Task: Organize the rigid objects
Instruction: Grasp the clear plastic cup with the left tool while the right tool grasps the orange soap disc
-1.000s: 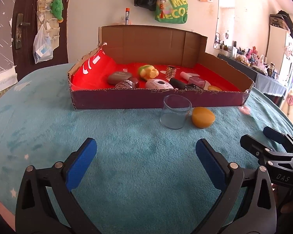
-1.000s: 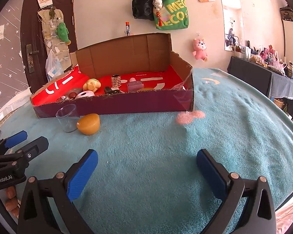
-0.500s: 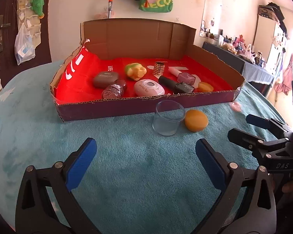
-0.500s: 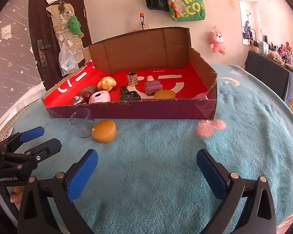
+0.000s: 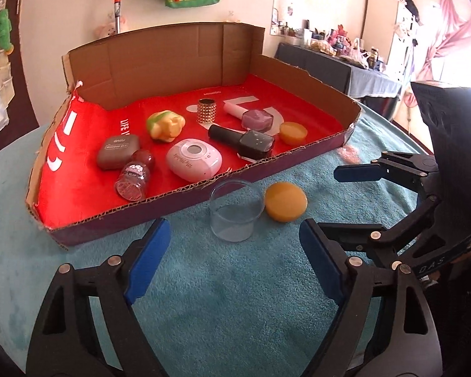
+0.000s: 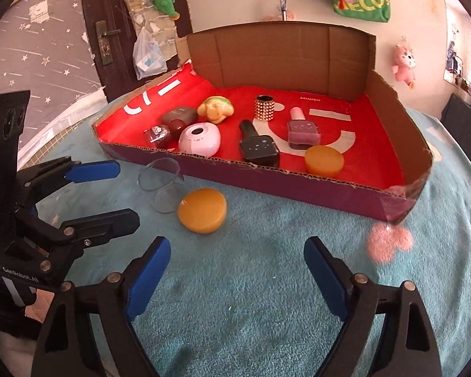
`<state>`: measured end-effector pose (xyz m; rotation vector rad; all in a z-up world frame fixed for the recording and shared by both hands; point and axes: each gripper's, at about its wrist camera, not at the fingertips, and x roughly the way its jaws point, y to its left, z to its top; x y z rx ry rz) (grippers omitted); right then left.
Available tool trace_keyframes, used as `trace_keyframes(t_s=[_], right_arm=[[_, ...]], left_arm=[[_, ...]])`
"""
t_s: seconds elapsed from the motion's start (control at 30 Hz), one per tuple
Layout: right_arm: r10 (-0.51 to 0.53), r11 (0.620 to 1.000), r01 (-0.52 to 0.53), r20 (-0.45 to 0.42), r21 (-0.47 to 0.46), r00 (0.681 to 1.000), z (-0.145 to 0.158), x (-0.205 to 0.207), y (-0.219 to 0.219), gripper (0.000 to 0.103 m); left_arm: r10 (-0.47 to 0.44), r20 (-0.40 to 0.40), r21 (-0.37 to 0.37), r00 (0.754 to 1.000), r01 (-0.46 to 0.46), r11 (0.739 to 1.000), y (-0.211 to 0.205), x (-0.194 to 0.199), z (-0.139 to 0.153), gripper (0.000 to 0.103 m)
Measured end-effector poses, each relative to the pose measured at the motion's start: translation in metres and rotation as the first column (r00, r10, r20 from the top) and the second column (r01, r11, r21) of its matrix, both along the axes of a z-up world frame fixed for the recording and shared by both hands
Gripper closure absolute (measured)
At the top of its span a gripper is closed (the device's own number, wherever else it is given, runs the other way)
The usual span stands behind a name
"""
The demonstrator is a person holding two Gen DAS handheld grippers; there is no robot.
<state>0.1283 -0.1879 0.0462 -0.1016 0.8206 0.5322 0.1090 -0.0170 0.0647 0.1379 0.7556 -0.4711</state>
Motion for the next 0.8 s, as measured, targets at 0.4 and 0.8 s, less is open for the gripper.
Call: trace_keyframes(t_s=[0.4,0.8], right_arm=[[0.089,0.996,-0.09,-0.054,-0.02,0.995,-0.003,0.027,0.013,0.025],[0.166,0.985,-0.168,-0.04,-0.031,0.985,-0.003,0.029,0.031,0.063]], left_arm=[[-0.05,-0.08,0.019,0.996,0.052,0.998,-0.008,0.027,-0.008,0.048],[-0.064,-0.105,0.004,0.992,0.065,0.998,-0.011,0.036,-0.016,0.064]])
